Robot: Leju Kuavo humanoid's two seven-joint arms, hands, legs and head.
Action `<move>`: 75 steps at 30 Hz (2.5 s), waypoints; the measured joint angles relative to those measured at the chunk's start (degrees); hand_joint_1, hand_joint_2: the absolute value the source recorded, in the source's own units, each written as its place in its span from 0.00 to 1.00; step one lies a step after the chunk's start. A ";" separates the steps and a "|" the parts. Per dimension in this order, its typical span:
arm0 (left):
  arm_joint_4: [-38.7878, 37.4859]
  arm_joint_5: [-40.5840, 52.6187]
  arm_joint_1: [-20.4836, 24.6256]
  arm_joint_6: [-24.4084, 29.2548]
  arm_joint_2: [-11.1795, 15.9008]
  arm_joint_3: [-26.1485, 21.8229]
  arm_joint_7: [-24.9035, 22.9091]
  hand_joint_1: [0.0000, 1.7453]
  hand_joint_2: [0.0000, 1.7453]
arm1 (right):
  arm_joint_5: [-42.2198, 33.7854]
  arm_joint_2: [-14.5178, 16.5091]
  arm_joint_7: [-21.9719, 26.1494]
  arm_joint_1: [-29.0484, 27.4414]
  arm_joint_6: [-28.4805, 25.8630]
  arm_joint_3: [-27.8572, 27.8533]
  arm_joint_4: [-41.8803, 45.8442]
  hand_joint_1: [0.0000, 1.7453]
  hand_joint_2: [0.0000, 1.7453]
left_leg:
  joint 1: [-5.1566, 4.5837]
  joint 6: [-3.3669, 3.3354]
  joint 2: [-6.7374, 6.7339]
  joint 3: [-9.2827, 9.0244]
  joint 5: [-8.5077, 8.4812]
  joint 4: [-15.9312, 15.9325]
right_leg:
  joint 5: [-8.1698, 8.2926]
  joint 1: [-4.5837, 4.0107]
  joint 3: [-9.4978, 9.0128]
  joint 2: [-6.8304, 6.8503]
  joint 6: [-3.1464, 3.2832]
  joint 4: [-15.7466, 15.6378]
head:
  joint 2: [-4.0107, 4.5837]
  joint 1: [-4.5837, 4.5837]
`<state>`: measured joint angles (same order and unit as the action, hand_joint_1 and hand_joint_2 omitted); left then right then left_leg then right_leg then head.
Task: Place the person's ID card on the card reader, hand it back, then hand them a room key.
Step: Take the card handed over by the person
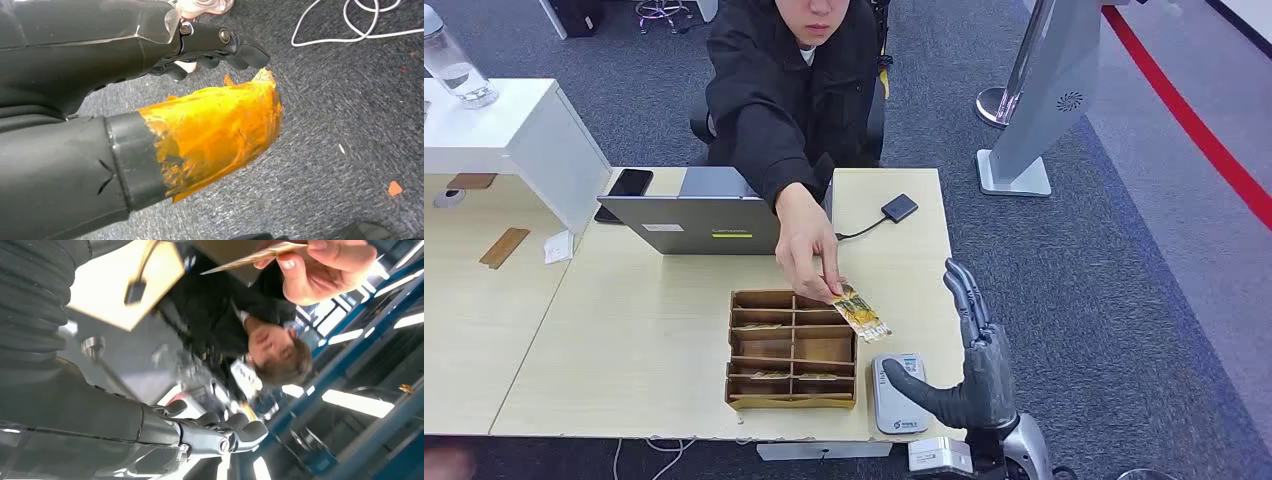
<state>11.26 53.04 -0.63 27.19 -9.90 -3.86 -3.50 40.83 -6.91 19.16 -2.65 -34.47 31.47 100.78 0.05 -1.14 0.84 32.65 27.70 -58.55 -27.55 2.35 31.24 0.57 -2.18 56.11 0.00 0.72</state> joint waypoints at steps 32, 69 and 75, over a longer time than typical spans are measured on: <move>0.00 3.21 0.46 -2.01 0.98 2.87 -0.33 0.00 0.00 | 39.88 -0.72 -22.70 4.43 -2.66 -3.57 -4.20 0.00 1.00 | 0.00 0.00 -0.05 -0.01 0.00 0.00 | 0.01 0.00 0.02 -0.06 0.01 0.01 | 0.00 0.00; 0.00 3.86 0.46 -2.03 0.98 2.87 -0.33 0.00 0.00 | 36.01 -0.79 -19.62 4.50 -2.65 -2.88 -3.98 1.00 1.00 | 0.00 0.00 -0.05 -0.01 0.00 0.00 | 0.01 0.00 0.02 -0.06 0.01 0.01 | 0.00 0.00; 0.00 4.04 0.46 -2.03 0.98 2.87 -0.33 0.00 0.00 | 34.74 -0.78 -18.17 4.49 -2.66 -2.88 -3.74 1.00 1.00 | 0.00 0.00 -0.05 -0.01 0.00 0.00 | 0.01 0.00 0.02 -0.06 0.01 0.01 | 0.00 0.00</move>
<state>11.26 57.08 -0.16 25.16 -8.92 -0.98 -3.83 75.58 -7.69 0.99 1.84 -37.13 28.59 97.04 0.05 -1.14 0.79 32.64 27.70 -58.55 -27.54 2.34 31.26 0.51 -2.17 56.12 0.00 0.72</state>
